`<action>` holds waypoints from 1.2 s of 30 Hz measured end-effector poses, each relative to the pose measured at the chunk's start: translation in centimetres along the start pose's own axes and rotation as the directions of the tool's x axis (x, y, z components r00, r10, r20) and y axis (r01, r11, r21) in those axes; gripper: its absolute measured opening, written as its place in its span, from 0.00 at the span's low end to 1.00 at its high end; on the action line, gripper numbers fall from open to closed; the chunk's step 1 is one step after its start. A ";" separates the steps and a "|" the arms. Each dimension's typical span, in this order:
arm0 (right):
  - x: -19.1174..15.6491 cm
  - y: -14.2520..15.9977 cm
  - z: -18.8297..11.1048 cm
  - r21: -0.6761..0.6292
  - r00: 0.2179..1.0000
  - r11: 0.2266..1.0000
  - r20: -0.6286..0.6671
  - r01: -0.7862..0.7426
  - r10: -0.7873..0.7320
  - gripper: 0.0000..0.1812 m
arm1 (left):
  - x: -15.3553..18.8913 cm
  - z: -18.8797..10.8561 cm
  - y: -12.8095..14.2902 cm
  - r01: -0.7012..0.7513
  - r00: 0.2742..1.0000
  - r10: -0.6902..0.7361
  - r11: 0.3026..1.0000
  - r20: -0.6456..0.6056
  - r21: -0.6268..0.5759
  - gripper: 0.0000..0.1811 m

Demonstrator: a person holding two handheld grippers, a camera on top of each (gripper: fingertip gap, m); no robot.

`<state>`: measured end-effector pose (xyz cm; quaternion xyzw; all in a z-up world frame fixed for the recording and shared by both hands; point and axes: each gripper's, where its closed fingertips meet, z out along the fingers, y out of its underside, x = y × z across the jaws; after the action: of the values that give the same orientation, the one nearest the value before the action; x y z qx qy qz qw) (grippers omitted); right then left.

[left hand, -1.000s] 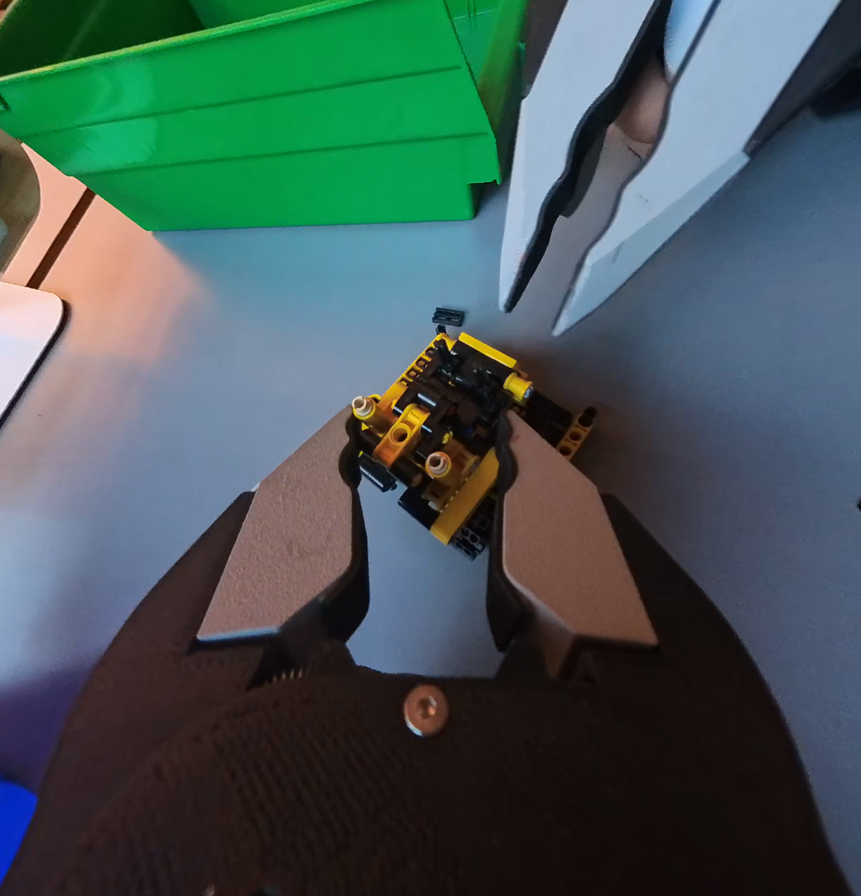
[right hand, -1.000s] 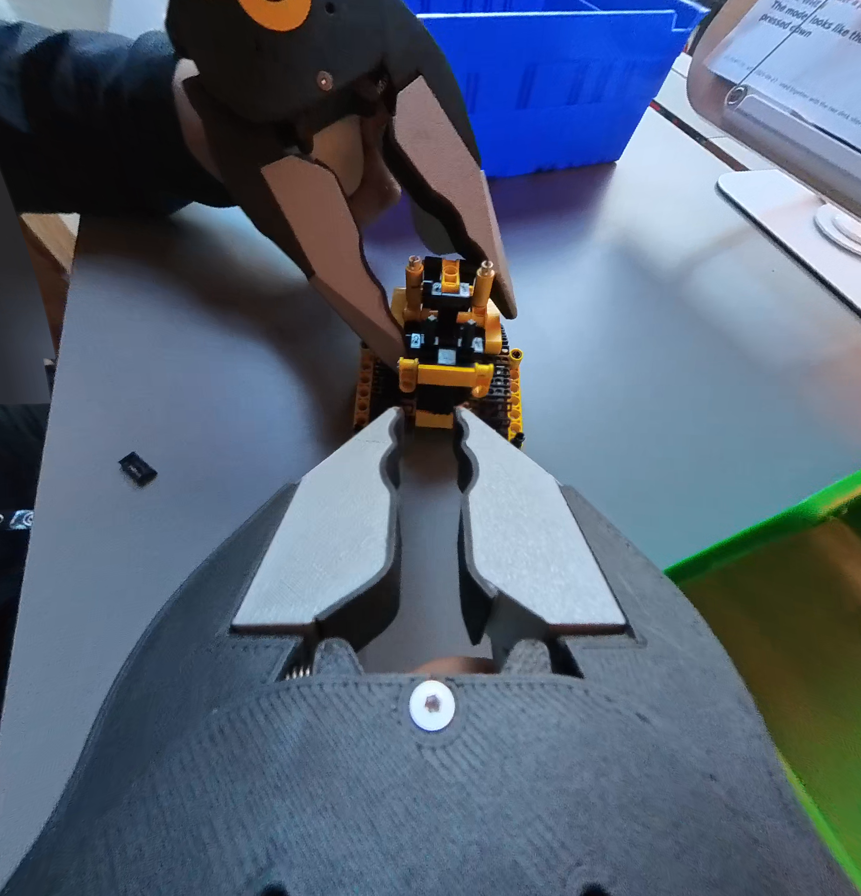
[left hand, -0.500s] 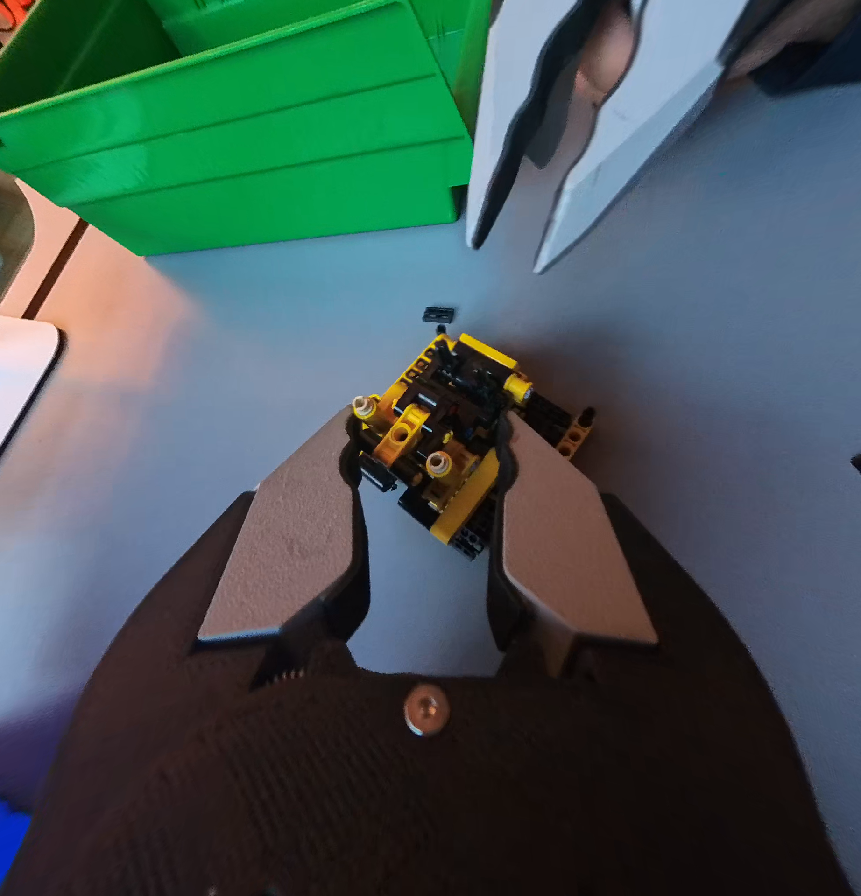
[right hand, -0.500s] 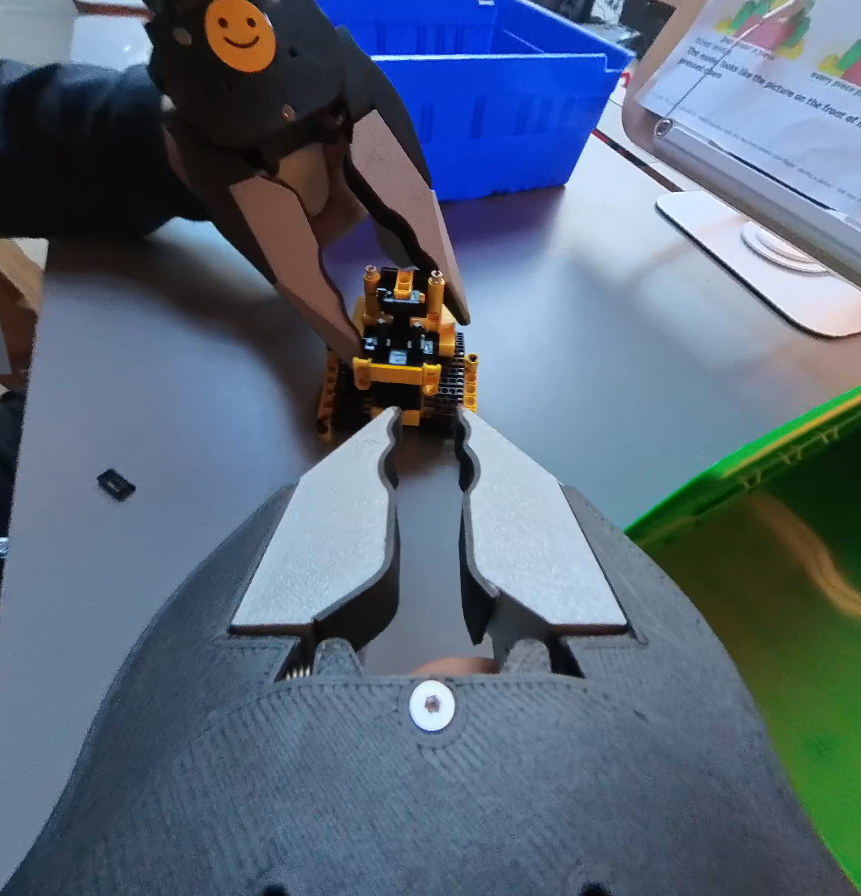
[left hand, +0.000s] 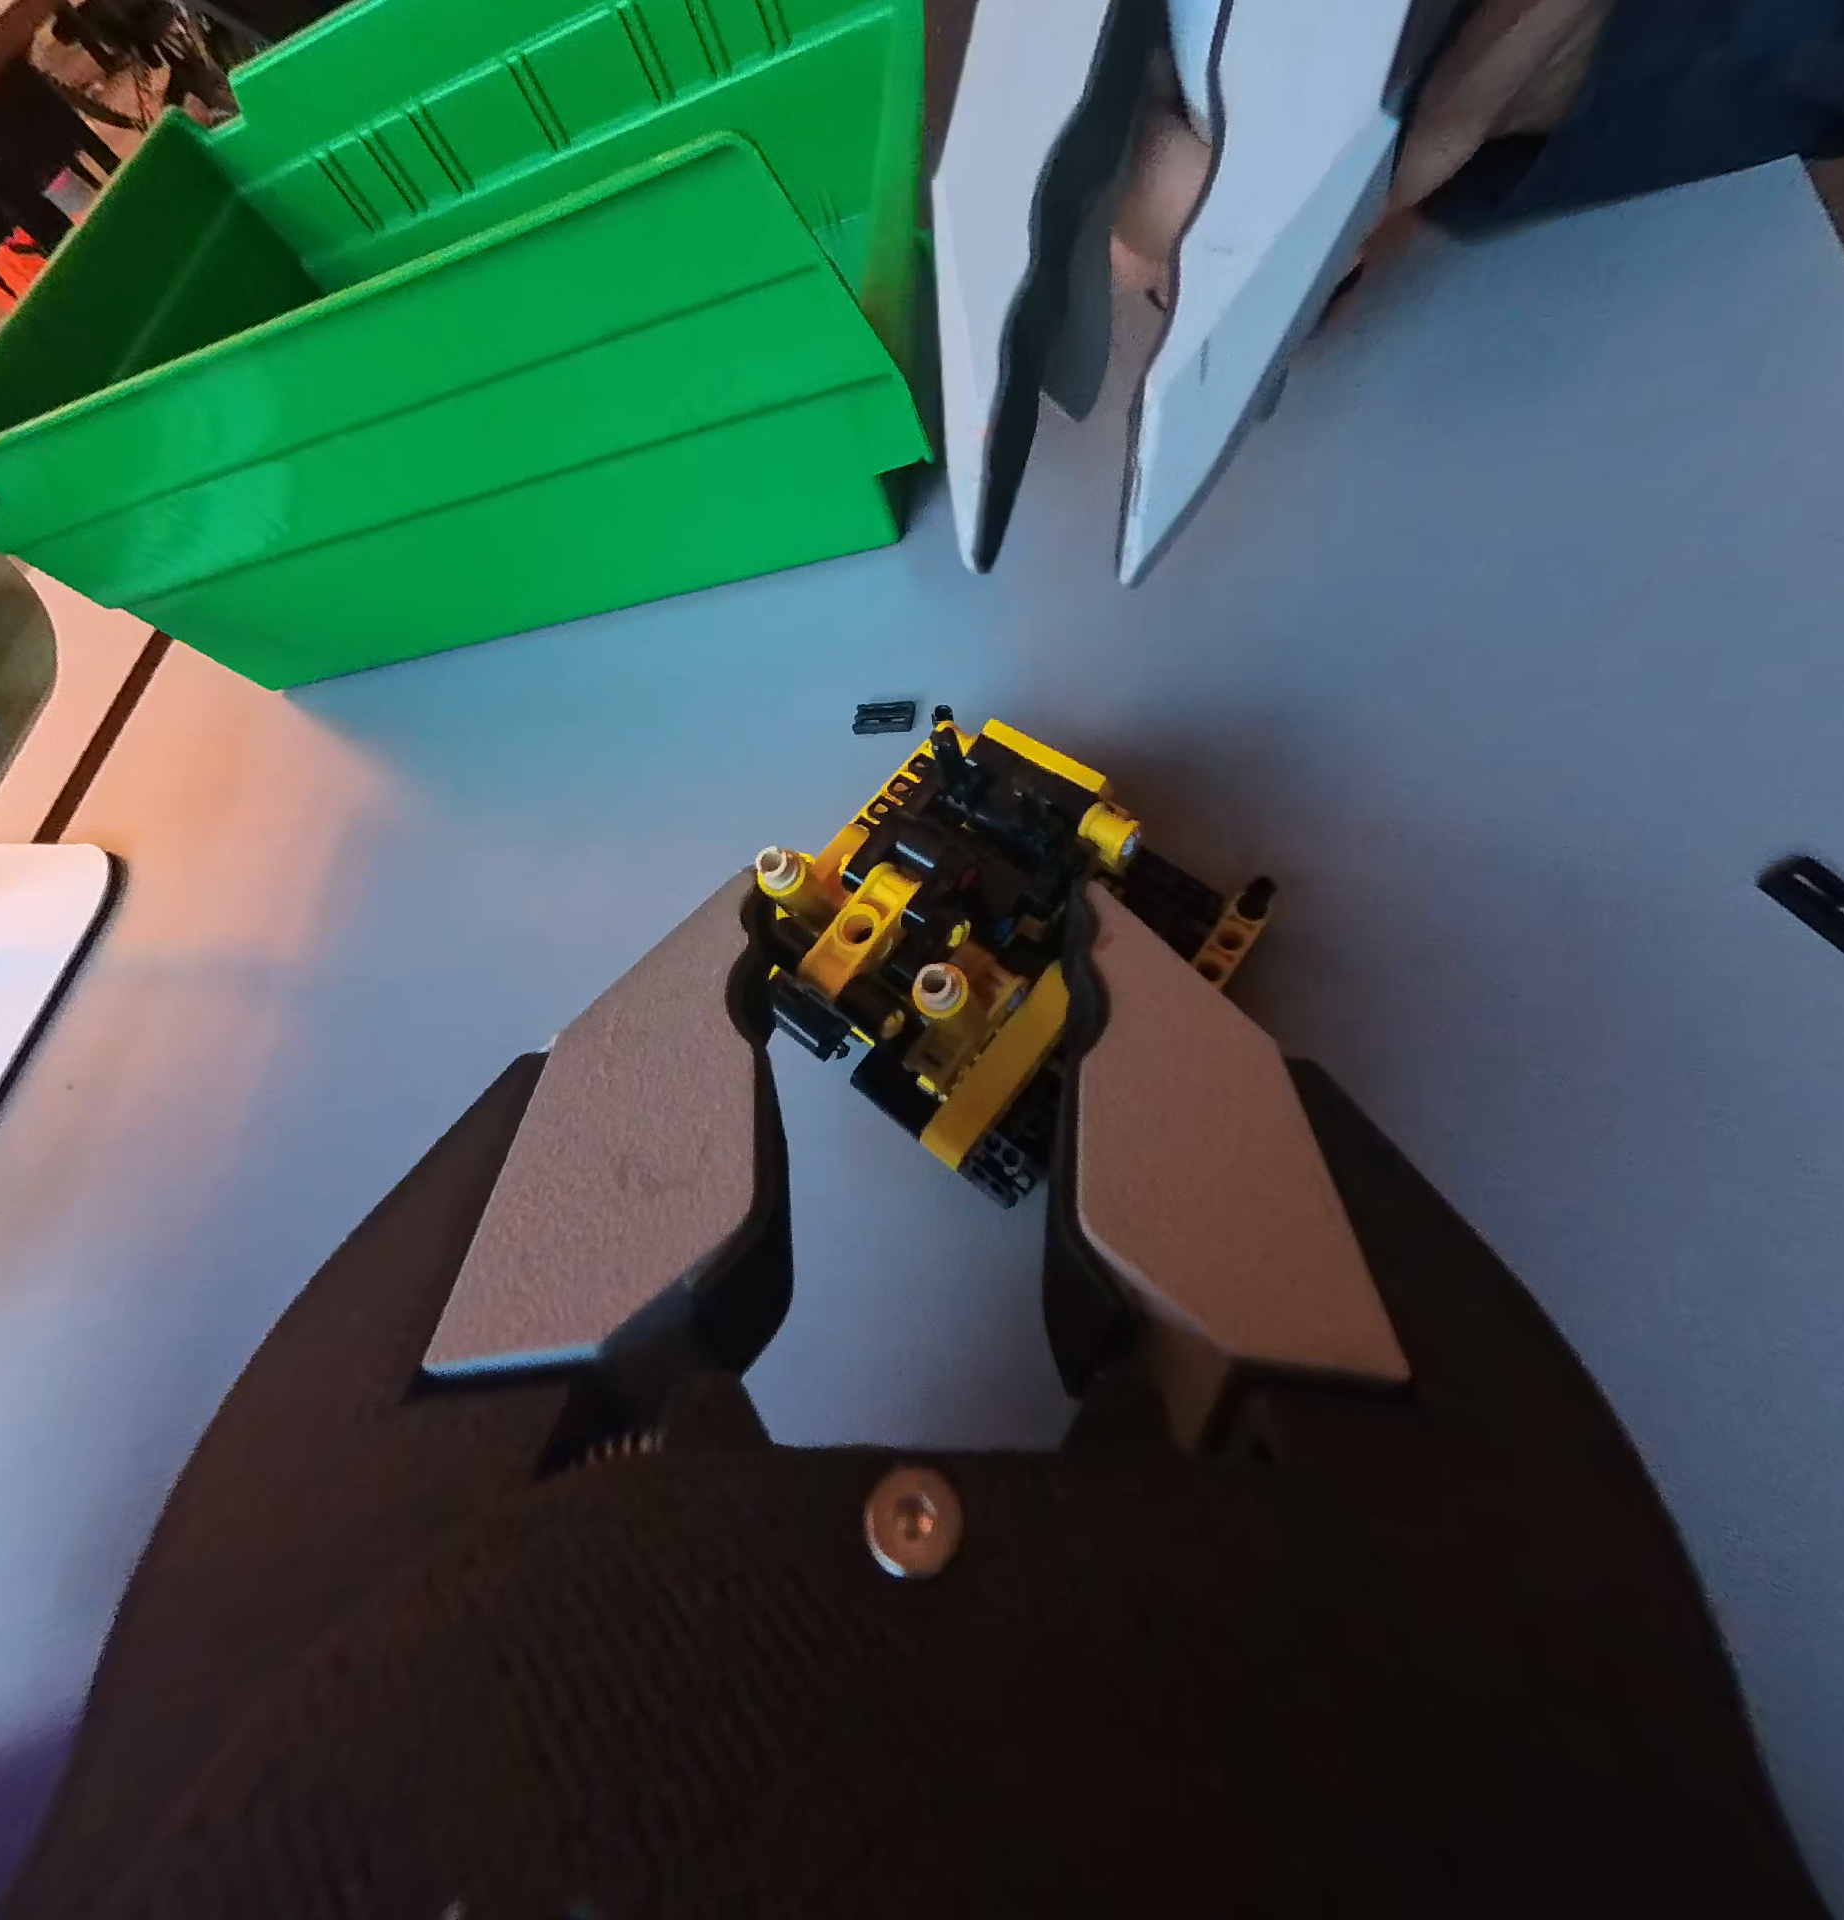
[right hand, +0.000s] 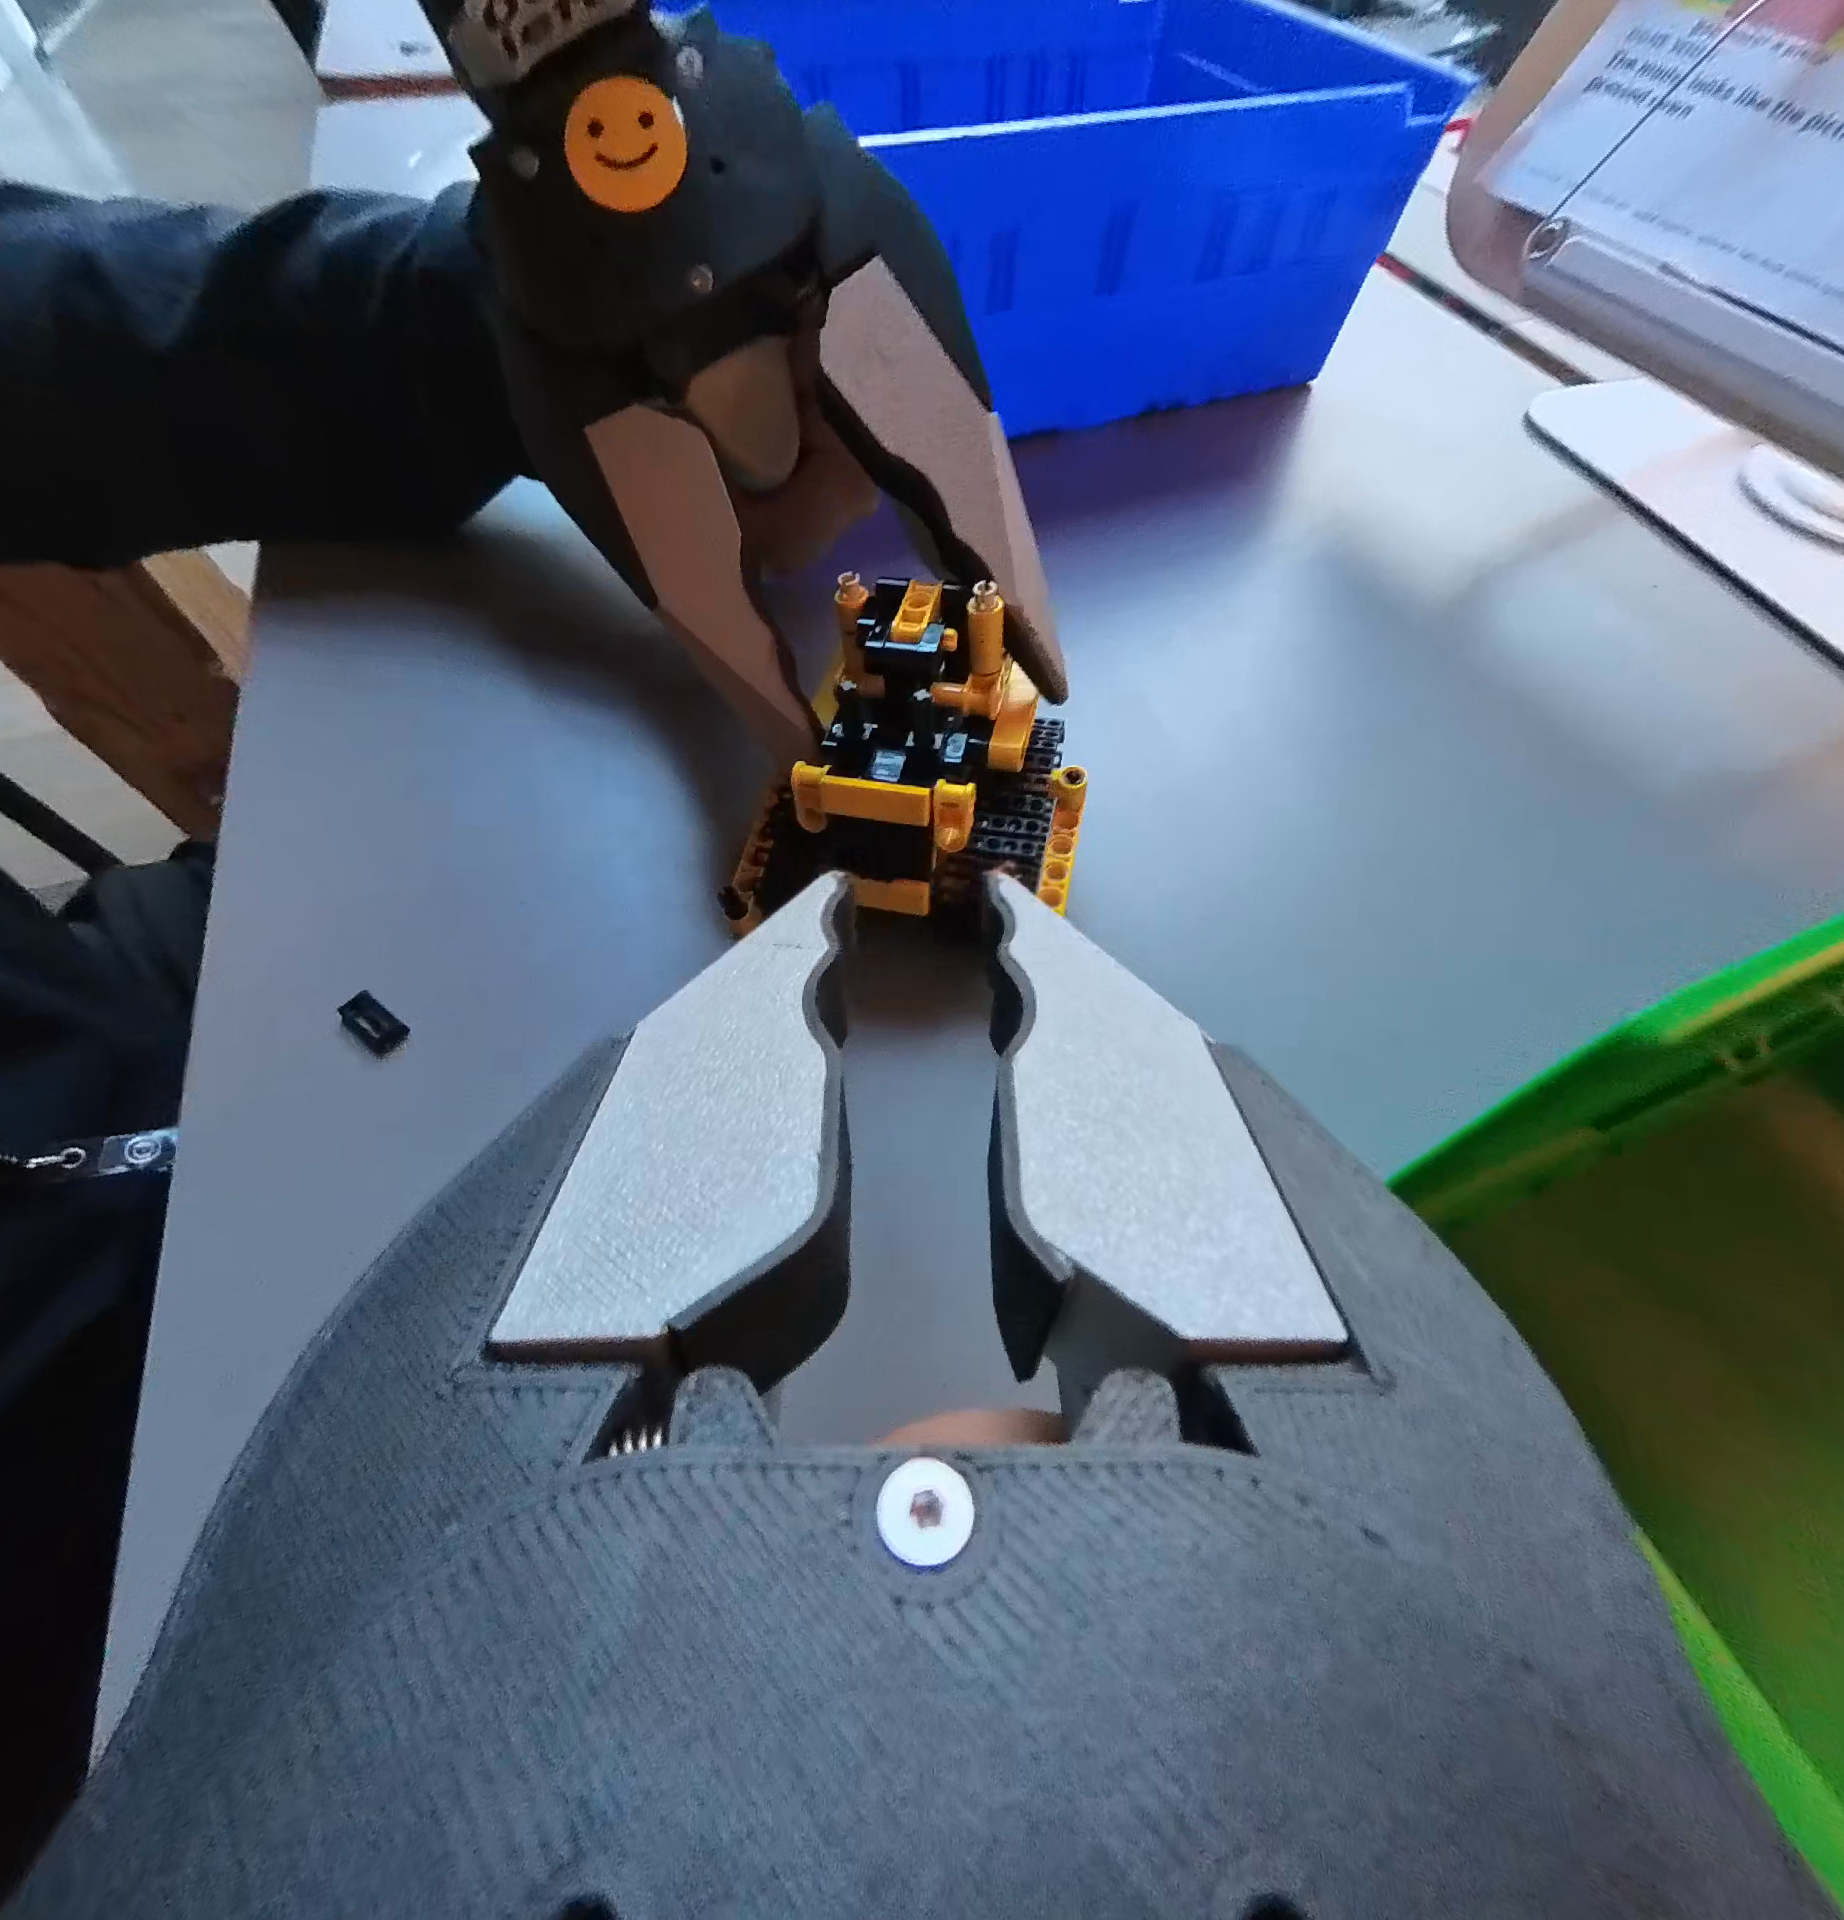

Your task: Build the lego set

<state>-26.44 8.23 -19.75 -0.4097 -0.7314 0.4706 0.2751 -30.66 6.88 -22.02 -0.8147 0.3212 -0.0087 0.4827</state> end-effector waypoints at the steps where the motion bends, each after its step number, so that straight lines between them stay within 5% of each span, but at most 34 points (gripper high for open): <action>1: -0.2 0.2 0.2 -0.013 1.000 1.000 0.004 0.004 -0.004 0.12 | 0.0 0.0 0.0 -0.001 1.000 0.001 1.000 -0.001 0.001 0.29; 9: -0.4 0.8 1.5 -0.047 1.000 0.999 -0.003 -0.005 0.005 0.14 | 0.0 0.1 -0.2 -0.007 1.000 0.007 1.000 0.007 0.006 0.29; 17: 0.9 0.4 2.4 -0.063 0.987 0.997 -0.155 0.044 -0.053 0.25 | -0.5 0.9 -0.3 0.131 0.988 -0.126 0.989 0.084 -0.062 0.29; 21: -0.1 1.0 3.0 -0.106 0.993 0.993 -0.093 0.061 -0.071 0.19 | -0.2 0.6 -0.2 0.108 0.992 -0.103 0.991 0.074 -0.073 0.31; 24: -1.2 1.2 2.7 -0.109 0.996 0.990 -0.024 0.085 -0.088 0.12 | -0.1 -0.1 0.2 0.117 0.993 -0.113 0.988 0.047 -0.099 0.42; 28: 0.0 0.6 1.8 -0.058 0.998 0.998 -0.059 0.027 -0.030 0.14 | 0.1 -1.3 1.0 0.134 0.991 -0.130 0.983 0.036 -0.127 0.44; 32: 0.0 -0.1 2.1 -0.031 0.999 0.999 -0.037 -0.012 0.010 0.14 | 0.9 -1.8 1.1 0.138 0.989 -0.143 0.983 -0.034 -0.123 0.28; 36: -3.2 0.6 3.4 -0.092 0.993 0.996 0.114 -0.005 0.015 0.14 | -0.2 -2.1 1.7 0.184 0.983 -0.185 0.973 0.010 -0.140 0.26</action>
<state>-27.31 4.07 -21.78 -0.3981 -0.7647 0.4605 0.2113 -32.33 4.76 -22.16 -0.8729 0.2447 -0.0320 0.4208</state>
